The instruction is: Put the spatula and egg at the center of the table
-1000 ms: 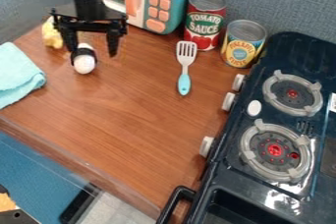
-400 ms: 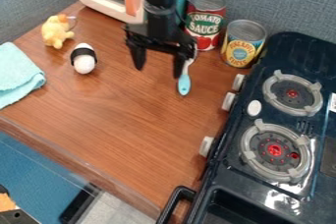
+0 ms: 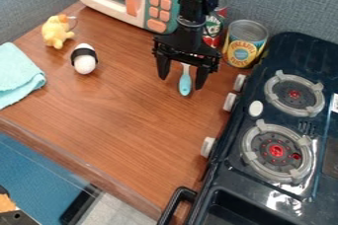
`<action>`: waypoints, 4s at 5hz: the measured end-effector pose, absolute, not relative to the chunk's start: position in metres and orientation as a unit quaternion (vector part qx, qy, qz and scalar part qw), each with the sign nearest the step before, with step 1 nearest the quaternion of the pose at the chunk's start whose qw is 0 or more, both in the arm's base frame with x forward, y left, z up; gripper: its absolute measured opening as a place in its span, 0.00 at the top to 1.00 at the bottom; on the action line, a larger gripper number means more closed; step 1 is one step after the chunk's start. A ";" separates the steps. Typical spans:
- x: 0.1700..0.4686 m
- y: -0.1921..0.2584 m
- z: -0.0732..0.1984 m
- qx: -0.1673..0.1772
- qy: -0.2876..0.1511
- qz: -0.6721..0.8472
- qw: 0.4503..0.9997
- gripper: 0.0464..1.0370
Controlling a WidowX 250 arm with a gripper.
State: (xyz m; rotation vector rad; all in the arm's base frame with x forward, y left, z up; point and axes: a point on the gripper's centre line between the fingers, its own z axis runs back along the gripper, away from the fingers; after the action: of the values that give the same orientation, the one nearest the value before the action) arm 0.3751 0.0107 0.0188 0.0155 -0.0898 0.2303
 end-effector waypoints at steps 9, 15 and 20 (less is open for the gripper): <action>0.296 0.094 0.084 0.022 -0.057 0.208 0.976 0.74; 0.256 0.174 0.032 0.126 0.107 0.125 0.978 0.74; 0.267 0.080 0.028 0.079 0.098 -0.024 0.992 0.74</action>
State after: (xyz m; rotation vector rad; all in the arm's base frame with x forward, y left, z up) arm 0.2669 0.0800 0.0282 0.1584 0.1968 -0.0479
